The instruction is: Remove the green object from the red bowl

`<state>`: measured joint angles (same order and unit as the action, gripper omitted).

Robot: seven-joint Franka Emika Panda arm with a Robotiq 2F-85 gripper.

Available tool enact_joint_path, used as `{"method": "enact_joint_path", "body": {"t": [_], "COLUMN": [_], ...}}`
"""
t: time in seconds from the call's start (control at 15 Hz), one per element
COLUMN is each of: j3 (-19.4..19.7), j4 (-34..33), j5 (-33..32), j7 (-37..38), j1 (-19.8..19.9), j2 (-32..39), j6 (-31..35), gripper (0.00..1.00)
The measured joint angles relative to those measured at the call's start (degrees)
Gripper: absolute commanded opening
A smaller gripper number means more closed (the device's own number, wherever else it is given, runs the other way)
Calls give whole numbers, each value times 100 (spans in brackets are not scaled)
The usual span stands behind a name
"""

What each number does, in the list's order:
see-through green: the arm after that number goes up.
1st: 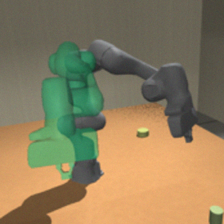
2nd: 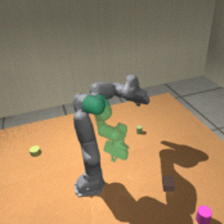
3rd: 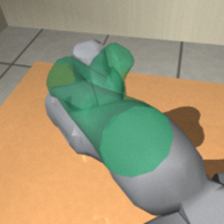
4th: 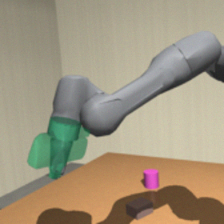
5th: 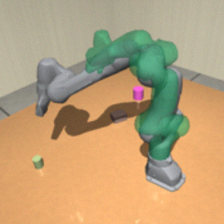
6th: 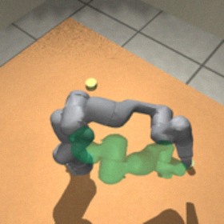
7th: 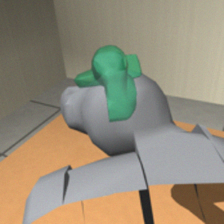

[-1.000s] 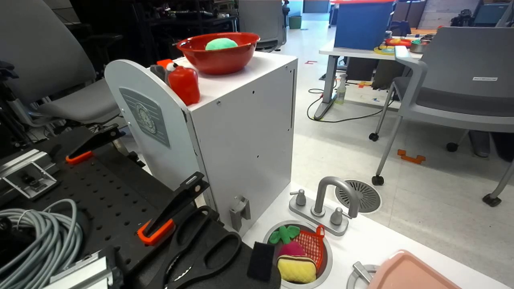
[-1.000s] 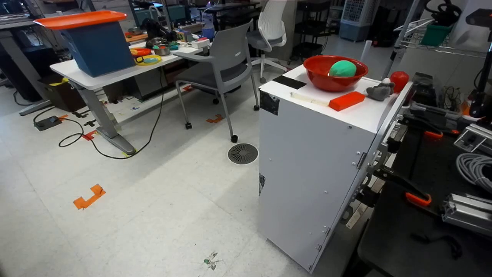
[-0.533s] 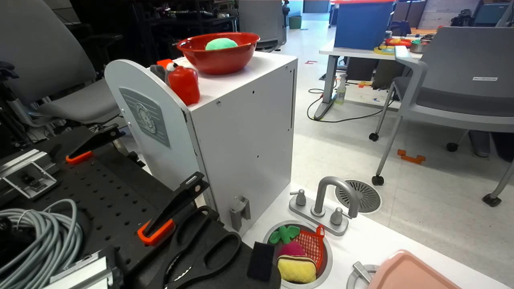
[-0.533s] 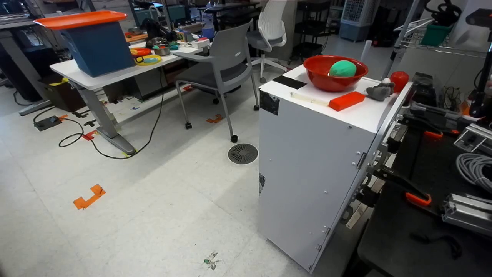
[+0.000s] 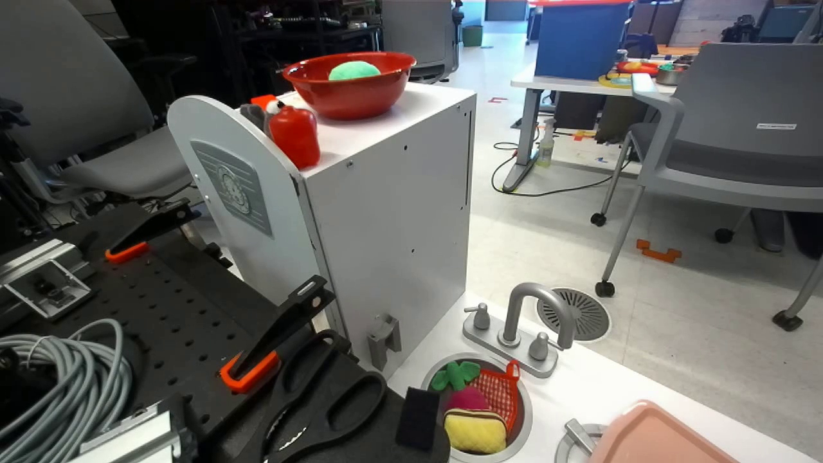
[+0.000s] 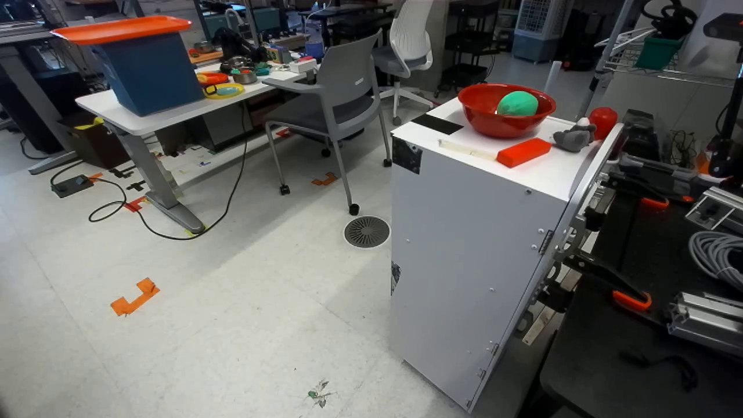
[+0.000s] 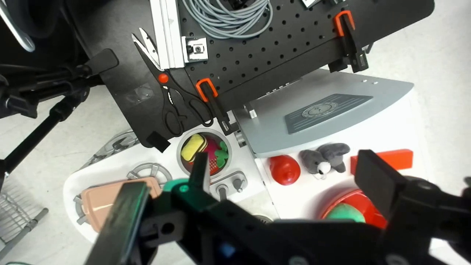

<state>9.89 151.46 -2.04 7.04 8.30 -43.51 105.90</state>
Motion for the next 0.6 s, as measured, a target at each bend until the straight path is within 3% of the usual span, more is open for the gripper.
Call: {"method": "enact_joint_path", "body": {"t": [0.6], "j3": [-93], "j4": [-97], "j5": [-8], "j7": [8], "j1": [75], "j2": [152], "j6": [-2], "gripper": [100]}}
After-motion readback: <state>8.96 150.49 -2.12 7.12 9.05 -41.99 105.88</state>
